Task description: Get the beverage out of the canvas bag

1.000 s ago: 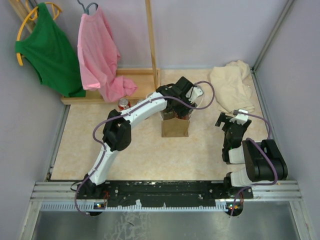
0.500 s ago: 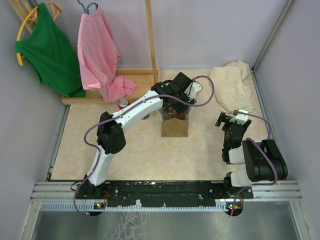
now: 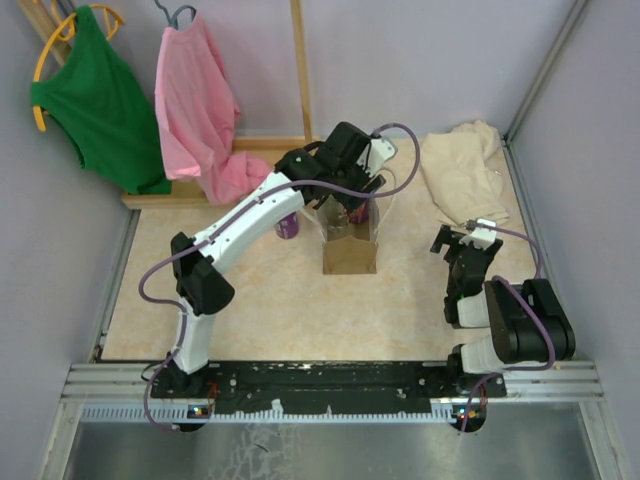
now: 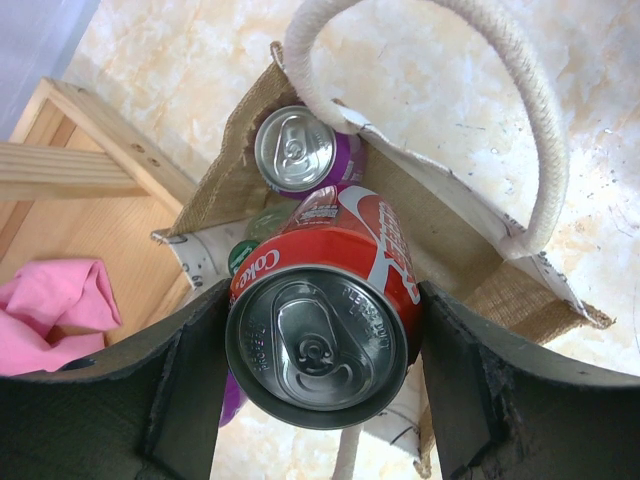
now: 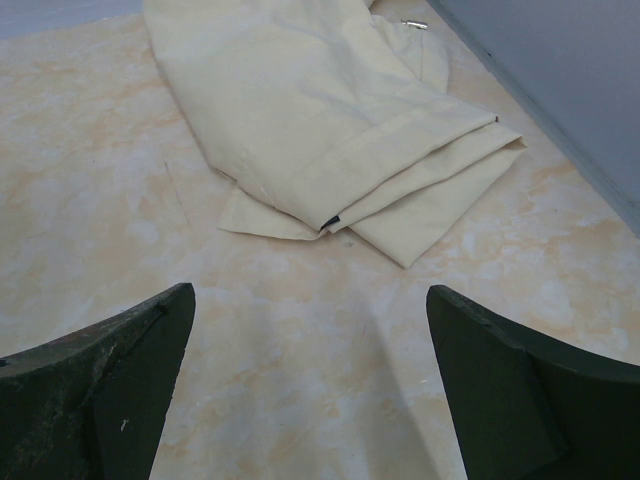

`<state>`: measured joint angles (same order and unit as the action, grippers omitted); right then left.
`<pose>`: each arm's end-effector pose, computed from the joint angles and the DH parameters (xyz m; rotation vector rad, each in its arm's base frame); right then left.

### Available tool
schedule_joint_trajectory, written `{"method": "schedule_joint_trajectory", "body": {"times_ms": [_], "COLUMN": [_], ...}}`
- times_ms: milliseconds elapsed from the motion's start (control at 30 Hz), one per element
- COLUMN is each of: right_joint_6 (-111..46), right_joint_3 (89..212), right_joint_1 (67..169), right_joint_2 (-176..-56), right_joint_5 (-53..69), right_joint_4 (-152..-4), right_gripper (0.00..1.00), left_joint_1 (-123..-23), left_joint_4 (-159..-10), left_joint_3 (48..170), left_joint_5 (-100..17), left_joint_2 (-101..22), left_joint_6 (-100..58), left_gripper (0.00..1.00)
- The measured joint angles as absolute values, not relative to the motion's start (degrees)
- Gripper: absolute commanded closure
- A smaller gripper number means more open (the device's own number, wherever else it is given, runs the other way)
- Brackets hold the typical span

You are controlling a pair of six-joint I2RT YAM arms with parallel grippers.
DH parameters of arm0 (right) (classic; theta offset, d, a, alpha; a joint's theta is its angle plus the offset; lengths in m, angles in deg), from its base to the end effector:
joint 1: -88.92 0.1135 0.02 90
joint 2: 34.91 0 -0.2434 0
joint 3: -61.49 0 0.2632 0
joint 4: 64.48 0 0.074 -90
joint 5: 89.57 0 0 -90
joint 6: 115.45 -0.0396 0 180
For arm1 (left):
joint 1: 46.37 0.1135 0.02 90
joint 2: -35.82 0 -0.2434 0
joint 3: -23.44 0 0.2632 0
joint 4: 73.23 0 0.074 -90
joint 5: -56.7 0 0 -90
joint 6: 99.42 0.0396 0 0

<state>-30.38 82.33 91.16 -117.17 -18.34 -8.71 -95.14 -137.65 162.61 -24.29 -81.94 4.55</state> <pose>0.2244 -0.0040 0.1126 0.2855 1.6426 -0.1786 0.3086 -0.3427 0.3478 1.1359 2.0153 -0.1267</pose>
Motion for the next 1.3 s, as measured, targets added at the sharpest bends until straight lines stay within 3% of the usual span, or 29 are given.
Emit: {"method": "schedule_joint_trajectory", "body": {"times_ms": [1300], "right_joint_6": [-30.38], "right_joint_3": [82.33], "right_joint_1": [91.16], "right_joint_2": [-117.17], "right_joint_5": [-18.34], "right_joint_4": [-8.71], "right_gripper": [0.01], "left_joint_1": [-95.14], "left_joint_4": [-146.44], "left_joint_3": [167.57], "left_joint_5": [-28.31], "left_joint_2": [-81.94], "left_joint_6": [4.64], "left_gripper": [1.0]}}
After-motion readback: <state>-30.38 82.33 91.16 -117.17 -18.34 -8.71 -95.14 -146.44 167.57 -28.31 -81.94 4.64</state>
